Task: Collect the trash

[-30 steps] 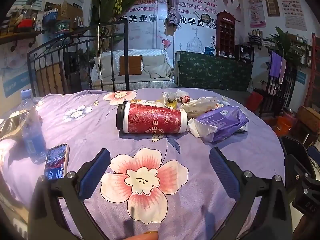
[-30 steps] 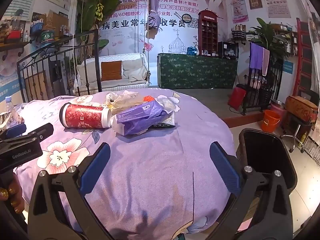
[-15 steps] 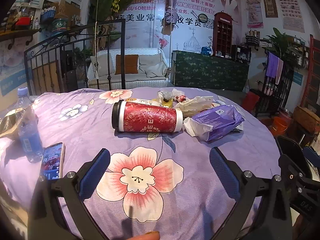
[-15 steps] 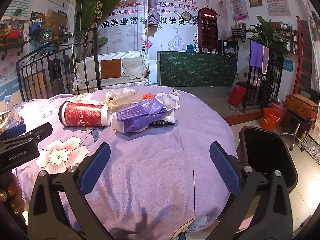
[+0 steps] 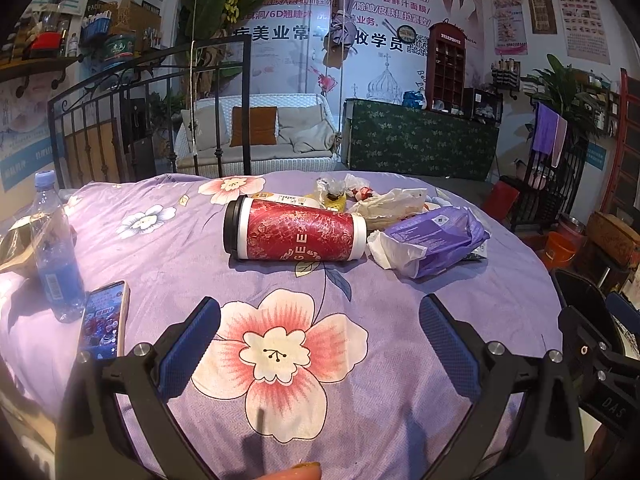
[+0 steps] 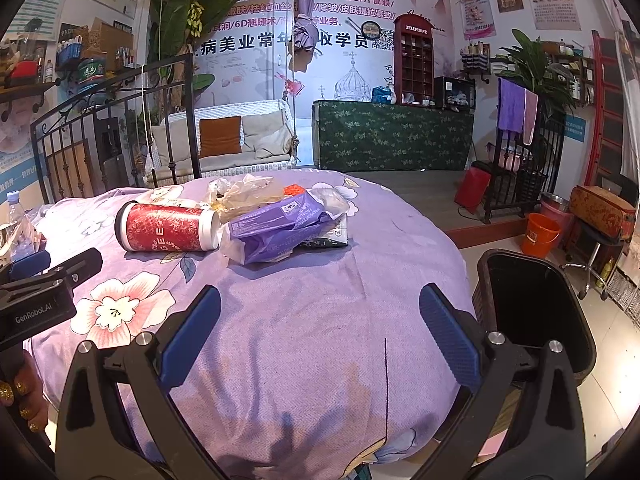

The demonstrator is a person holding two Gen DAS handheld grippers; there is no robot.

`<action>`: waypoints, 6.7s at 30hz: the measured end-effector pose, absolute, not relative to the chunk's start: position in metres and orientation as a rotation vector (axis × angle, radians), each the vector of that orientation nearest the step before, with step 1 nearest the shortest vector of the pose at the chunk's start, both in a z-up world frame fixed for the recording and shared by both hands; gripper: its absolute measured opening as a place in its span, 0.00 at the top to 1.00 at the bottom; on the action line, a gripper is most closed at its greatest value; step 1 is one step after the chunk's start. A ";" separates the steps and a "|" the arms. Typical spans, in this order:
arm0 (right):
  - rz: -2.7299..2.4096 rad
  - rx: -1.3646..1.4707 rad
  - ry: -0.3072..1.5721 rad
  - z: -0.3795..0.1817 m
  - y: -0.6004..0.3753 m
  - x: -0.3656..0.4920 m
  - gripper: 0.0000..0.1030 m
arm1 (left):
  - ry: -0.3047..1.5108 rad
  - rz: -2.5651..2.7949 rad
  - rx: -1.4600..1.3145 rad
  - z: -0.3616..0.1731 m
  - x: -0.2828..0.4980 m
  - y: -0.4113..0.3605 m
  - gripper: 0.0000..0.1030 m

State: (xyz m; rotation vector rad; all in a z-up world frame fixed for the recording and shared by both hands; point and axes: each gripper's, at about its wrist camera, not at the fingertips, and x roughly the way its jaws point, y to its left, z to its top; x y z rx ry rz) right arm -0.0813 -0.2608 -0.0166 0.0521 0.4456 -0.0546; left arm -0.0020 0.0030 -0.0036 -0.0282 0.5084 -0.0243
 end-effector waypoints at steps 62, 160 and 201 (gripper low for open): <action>0.068 0.031 0.545 -0.037 -0.255 -0.052 0.05 | 0.639 -0.079 -0.032 -0.038 0.015 0.011 0.05; -0.512 0.414 0.817 -0.108 -0.549 -0.046 0.35 | 0.404 -1.014 0.085 0.054 0.069 -0.279 0.32; -0.647 0.534 0.390 -0.021 -0.587 -0.151 0.13 | 0.777 -1.059 0.268 -0.047 0.041 -0.370 0.05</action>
